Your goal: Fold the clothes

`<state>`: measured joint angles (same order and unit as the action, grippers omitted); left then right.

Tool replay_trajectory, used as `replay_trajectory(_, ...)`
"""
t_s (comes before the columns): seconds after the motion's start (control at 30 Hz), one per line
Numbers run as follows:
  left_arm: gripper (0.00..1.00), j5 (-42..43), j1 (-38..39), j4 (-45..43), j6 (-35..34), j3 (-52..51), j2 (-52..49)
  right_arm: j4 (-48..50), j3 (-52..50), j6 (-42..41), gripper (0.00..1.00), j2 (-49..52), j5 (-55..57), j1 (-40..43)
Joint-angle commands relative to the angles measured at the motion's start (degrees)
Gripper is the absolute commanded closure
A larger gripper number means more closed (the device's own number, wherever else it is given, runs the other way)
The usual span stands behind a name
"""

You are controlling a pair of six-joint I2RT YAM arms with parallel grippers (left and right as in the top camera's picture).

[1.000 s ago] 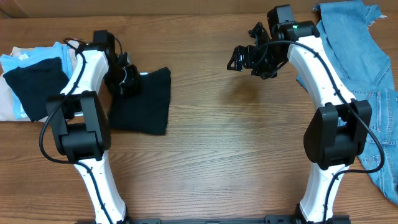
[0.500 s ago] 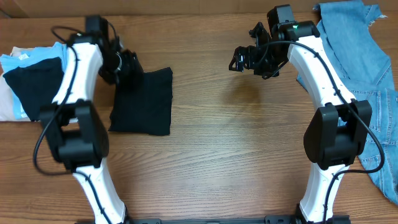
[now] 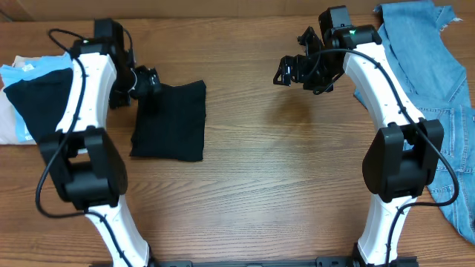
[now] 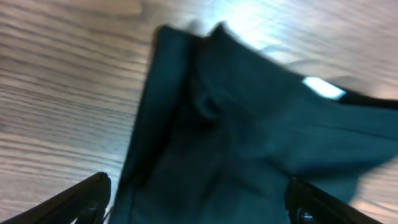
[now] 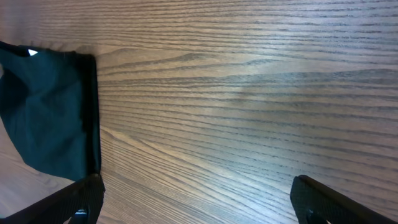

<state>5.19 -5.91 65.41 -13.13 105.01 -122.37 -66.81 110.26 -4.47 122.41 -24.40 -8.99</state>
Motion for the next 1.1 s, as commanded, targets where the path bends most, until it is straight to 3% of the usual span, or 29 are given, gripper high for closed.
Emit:
replay_trajectory(0.0, 0.08, -3.3, -0.8, -0.3, 1.1, -0.9, -3.5, 0.0, 0.6, 0.4, 0.00, -0.6, 0.4, 0.1)
replay_trajectory(0.2, 0.08, -2.9, -0.9, -3.1, 0.7, -0.9, -9.1, 0.0, 0.6, 0.4, 0.00, -0.6, 0.4, 0.1)
replay_trajectory(0.33, 0.14, 1.6, -0.9, -4.0, 1.4, -0.9, -11.3, 0.0, 0.6, 0.4, 0.00, -0.6, 0.4, 0.1)
replay_trajectory(0.53, 0.35, 2.3, -0.8, -5.7, 2.4, -0.9, -12.0, 0.0, 0.6, 0.4, 0.00, -0.6, 0.4, 0.1)
replay_trajectory(0.67, 0.56, 2.3, -0.8, -6.6, 3.9, -0.9, -12.0, 0.0, 0.6, 0.4, 0.00, -0.6, 0.4, 0.1)
replay_trajectory(0.8, 0.85, 2.3, -0.8, -6.6, 5.2, -0.9, -12.0, 0.0, 0.6, 0.4, 0.00, -0.6, 0.4, 0.1)
replay_trajectory(0.93, 0.94, 2.3, -0.9, -4.8, 5.9, 0.3, -11.5, 0.0, 0.6, 0.4, 0.00, -0.6, 0.4, 0.1)
replay_trajectory(1.07, 0.96, 0.0, -0.9, -1.9, 5.9, 4.7, -8.8, 0.0, 0.6, 0.5, 0.00, -0.6, 0.4, 0.1)
